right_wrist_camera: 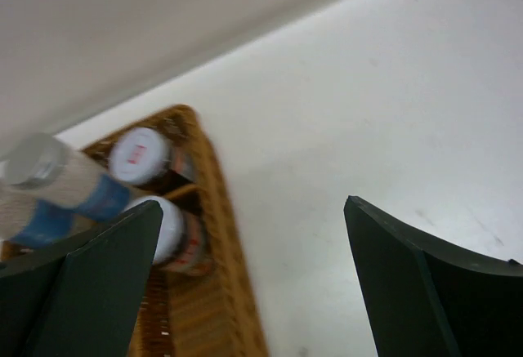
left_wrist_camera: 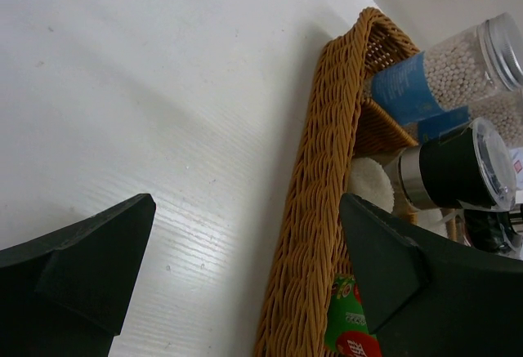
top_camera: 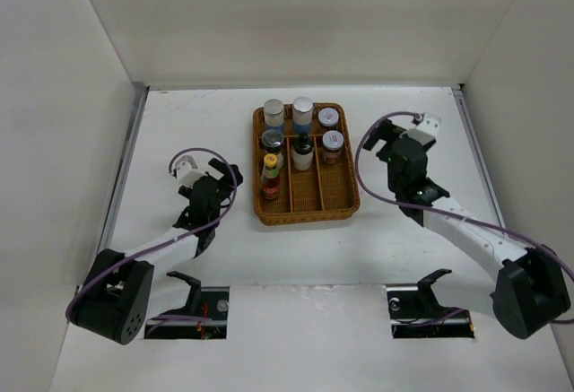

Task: Organize the condiment bottles

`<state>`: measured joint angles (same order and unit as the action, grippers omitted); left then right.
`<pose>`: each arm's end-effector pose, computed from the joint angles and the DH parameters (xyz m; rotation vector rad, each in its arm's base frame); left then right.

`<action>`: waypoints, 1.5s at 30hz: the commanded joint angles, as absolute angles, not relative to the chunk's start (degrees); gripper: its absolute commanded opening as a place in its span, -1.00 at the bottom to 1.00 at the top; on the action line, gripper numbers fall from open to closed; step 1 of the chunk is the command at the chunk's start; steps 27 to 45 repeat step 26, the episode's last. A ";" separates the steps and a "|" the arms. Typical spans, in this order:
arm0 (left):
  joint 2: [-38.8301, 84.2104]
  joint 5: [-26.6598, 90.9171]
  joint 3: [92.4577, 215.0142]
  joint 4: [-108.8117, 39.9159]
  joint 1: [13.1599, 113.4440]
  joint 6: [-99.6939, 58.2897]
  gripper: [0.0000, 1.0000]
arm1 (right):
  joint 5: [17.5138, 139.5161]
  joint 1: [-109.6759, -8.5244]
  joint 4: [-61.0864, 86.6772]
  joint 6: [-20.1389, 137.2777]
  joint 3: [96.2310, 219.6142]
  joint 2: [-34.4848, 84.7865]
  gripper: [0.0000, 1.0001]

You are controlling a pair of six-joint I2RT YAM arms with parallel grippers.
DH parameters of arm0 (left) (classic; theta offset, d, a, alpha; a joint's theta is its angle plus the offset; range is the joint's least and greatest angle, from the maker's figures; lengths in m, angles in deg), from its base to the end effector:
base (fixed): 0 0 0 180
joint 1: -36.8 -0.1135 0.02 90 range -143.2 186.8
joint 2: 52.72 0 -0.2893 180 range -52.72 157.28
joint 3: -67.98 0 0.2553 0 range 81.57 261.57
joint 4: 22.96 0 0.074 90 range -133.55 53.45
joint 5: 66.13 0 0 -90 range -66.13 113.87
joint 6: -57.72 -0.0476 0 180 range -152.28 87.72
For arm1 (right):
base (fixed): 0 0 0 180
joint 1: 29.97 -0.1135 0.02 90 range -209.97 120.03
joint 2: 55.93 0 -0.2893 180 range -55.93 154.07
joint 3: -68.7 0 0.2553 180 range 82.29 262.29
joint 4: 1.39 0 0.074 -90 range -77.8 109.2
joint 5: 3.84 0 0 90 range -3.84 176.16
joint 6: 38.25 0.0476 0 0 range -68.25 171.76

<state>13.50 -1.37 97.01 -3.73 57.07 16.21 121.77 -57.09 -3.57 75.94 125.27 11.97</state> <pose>0.2116 -0.0565 0.1878 -0.7431 1.7207 -0.4177 0.2554 0.0997 0.3135 0.4070 1.6528 0.1302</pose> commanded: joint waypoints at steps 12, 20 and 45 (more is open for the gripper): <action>13.28 -1.71 104.86 -20.11 56.71 16.32 1.00 | 123.42 -51.46 -9.15 87.88 111.91 13.50 1.00; 17.06 -2.32 105.65 -19.94 58.20 15.62 1.00 | 121.67 -50.32 -9.77 87.88 110.68 11.31 1.00; 15.76 -2.50 106.70 -19.58 58.64 12.99 1.00 | 121.22 -50.58 -9.77 87.62 111.38 12.10 1.00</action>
